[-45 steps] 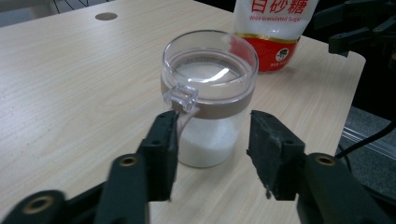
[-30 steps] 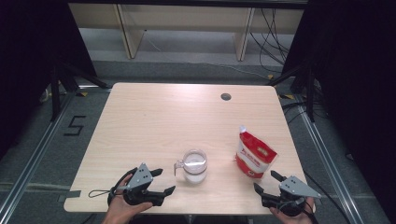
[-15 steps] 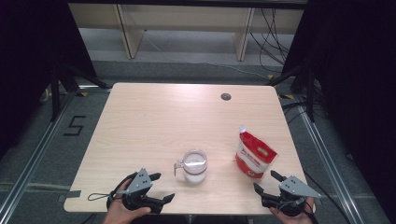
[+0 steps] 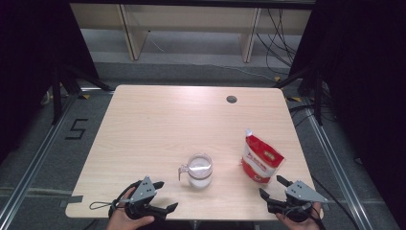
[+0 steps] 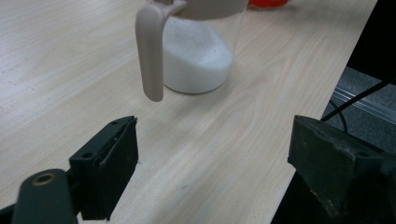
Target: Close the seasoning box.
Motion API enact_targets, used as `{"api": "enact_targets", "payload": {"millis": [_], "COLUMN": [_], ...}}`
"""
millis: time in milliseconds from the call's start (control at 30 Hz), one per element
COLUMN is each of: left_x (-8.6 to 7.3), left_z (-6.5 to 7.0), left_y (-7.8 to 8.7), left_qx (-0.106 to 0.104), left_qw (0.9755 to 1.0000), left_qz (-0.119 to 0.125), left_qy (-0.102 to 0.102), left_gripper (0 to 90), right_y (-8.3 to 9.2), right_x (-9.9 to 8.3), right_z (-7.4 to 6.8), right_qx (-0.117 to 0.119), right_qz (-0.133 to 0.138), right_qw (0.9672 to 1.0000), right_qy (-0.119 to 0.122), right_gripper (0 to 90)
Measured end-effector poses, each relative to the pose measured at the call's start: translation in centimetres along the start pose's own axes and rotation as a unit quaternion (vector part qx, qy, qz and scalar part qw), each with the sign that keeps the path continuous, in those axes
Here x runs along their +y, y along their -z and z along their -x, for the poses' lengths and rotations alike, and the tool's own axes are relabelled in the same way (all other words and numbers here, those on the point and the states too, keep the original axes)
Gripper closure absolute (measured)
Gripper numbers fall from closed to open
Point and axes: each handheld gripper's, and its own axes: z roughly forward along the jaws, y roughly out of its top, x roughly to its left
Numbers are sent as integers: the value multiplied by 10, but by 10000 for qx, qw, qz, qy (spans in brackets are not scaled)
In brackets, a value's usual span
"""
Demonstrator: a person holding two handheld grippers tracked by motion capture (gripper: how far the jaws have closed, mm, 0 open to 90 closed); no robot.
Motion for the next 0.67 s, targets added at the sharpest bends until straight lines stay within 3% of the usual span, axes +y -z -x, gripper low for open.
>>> {"api": "enact_targets", "payload": {"millis": [300, 400, 433, 533, 567, 667], "left_x": [-1, -1, -2, -2, -2, -2], "left_z": [-2, -3, -1, -2, -1, -2], "left_y": [6, 6, 4, 3, 3, 3], "left_qx": [53, 38, 10, 12, 23, 25], "left_qw": [9999, 9999, 10000, 9999, 10000, 10000], "left_qz": [99, 32, 92, 86, 65, -1], "left_qy": [68, -124, 37, -93, 46, 11], "left_gripper": [157, 157, 157, 157, 157, 157], "right_y": [0, -1, -1, -1, -2, -2], "right_x": [0, -1, -1, -1, -1, -1], "right_z": [1, 1, 1, 1, 1, 1], "right_qx": [77, 88, 55, 58, 78, 94], "right_qz": [-28, -80, -62, -139, -146, -115], "right_qw": [10000, 9999, 10000, 9999, 9999, 9999], "right_qy": [-30, -31, 4, -23, 2, -26], "right_gripper": [227, 223, 221, 217, 216, 216]}}
